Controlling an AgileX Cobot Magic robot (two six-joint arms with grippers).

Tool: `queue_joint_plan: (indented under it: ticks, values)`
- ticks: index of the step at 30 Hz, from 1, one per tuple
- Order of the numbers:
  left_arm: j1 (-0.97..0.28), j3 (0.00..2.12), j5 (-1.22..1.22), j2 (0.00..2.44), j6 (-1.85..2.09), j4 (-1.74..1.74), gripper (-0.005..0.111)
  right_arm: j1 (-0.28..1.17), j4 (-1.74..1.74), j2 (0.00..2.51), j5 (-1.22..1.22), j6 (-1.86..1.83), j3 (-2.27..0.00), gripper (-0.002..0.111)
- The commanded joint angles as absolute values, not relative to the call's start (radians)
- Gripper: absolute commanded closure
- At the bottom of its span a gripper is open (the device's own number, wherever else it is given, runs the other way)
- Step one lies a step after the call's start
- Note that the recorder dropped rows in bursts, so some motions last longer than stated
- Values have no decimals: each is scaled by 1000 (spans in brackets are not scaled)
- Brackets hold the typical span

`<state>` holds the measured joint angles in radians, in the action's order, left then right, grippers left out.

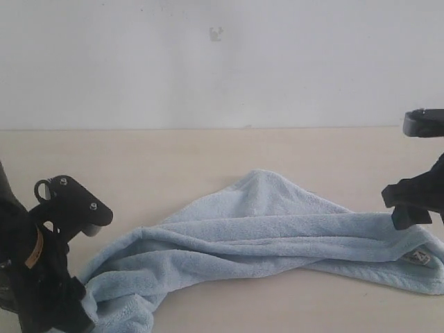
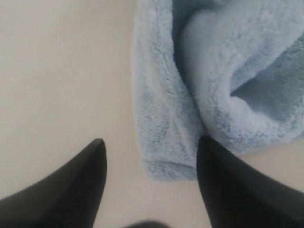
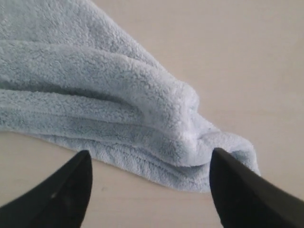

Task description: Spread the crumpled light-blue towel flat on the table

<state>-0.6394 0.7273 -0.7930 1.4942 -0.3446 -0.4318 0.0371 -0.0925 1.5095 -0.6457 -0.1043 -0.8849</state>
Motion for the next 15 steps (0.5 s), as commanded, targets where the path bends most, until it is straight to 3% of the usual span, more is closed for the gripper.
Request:
queue_joint_plan:
  ticks: [1, 15]
  values:
    - [-638, 716, -760, 1520, -306, -348, 52, 30, -95, 1521, -601, -81, -861, 41]
    - [-638, 703, -748, 1563, -172, -348, 52, 30, -97, 1525, -538, -78, -861, 41]
